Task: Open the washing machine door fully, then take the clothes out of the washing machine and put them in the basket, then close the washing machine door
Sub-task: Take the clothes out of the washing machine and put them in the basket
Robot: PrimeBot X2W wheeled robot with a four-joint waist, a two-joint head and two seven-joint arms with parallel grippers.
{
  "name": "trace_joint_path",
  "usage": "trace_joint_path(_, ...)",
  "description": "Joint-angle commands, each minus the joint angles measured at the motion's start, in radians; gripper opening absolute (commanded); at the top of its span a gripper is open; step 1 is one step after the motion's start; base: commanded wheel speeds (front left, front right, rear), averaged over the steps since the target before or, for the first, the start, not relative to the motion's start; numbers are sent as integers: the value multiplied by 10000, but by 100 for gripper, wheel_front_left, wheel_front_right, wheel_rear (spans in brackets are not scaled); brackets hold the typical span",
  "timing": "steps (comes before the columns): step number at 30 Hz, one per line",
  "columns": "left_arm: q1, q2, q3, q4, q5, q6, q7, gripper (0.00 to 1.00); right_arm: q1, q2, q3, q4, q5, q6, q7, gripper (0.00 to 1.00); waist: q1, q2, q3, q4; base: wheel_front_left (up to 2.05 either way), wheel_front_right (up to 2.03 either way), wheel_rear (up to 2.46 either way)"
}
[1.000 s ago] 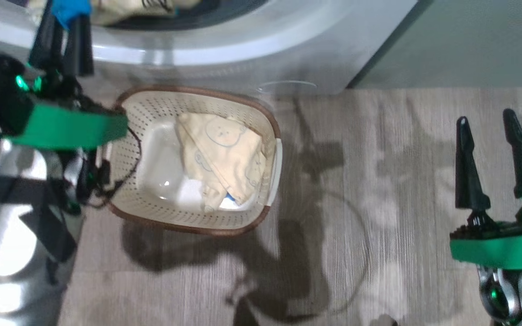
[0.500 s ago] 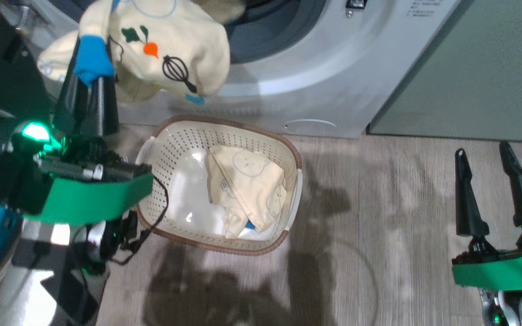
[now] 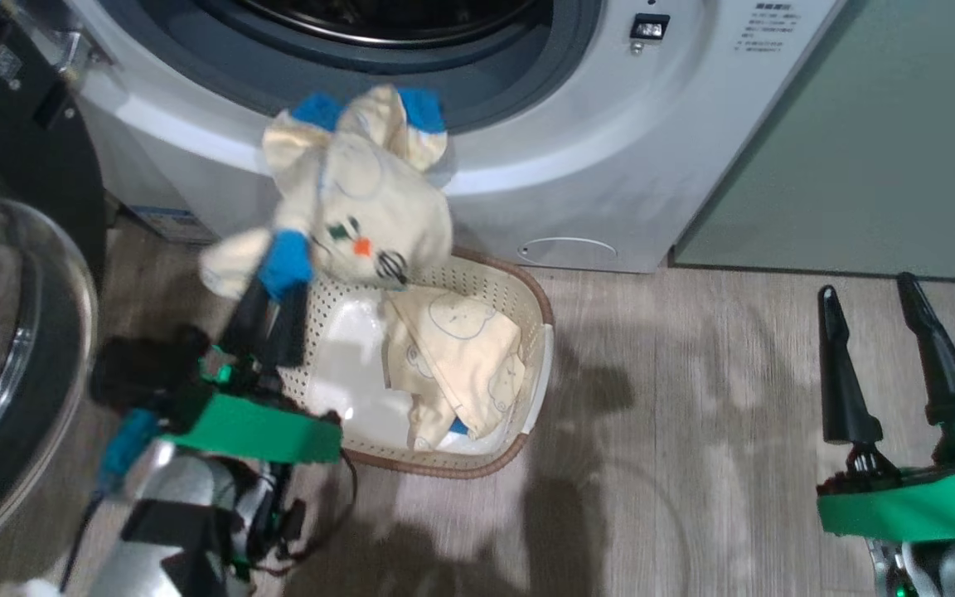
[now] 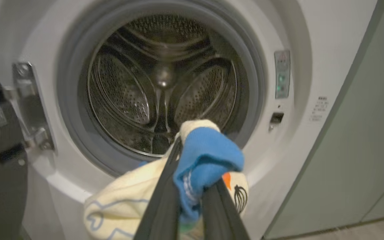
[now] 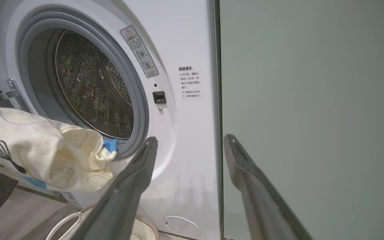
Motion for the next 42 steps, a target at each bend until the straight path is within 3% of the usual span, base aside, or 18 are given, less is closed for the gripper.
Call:
trace_joint_path(1, -209, 56, 230, 165, -3, -103, -48, 0, -51, -128, 235, -332, 104, 39, -65, 100, 1, -1, 108, -71, 0, 0, 0)
trace_joint_path(15, -2002, -281, 146, 4919, 101, -1259, -49, 0, -560, 137, 413, -358, 273, 39, -65, 100, 1, -1, 1277, -798, 0, 0, 0)
trace_joint_path(25, -4274, -456, -79, 9618, 317, -1752, -49, 0, -1069, 308, 576, -362, 348, 39, -65, 100, 1, -1, 2214, -1351, 0, 0, 0)
trace_joint_path(26, -4457, -498, -113, 9976, 323, -1744, -49, 14, -1086, 317, 575, -356, 354, 39, -65, 100, 1, -1, 2265, -1378, 0, 0, 0)
trace_joint_path(27, -4616, -535, -146, 10361, 322, -1737, -49, 36, -1106, 327, 583, -345, 357, 39, -65, 100, 1, -1, 2304, -1406, 0, 0, 0)
trace_joint_path(28, -4767, -557, -173, 10744, 324, -1727, -49, 43, -1130, 335, 594, -340, 362, 39, -65, 100, 1, -1, 2342, -1436, 0, 0, 0)
trace_joint_path(30, -5030, -596, -196, 11406, 295, -1738, -49, 100, -1182, 350, 621, -325, 379, 39, -65, 100, 1, -1, 2399, -1496, 0, 0, 0)
trace_joint_path(35, -5404, -615, -215, 12159, 309, -1738, -49, 100, -1271, 375, 652, -302, 403, 39, -65, 100, 1, -1, 2471, -1600, 0, 0, 0)
trace_joint_path(42, -5285, -553, -103, 11651, 388, -1740, -49, 100, -1234, 390, 491, -295, 366, 39, -65, 100, 1, -1, 2424, -1471, 0, 0, 0)
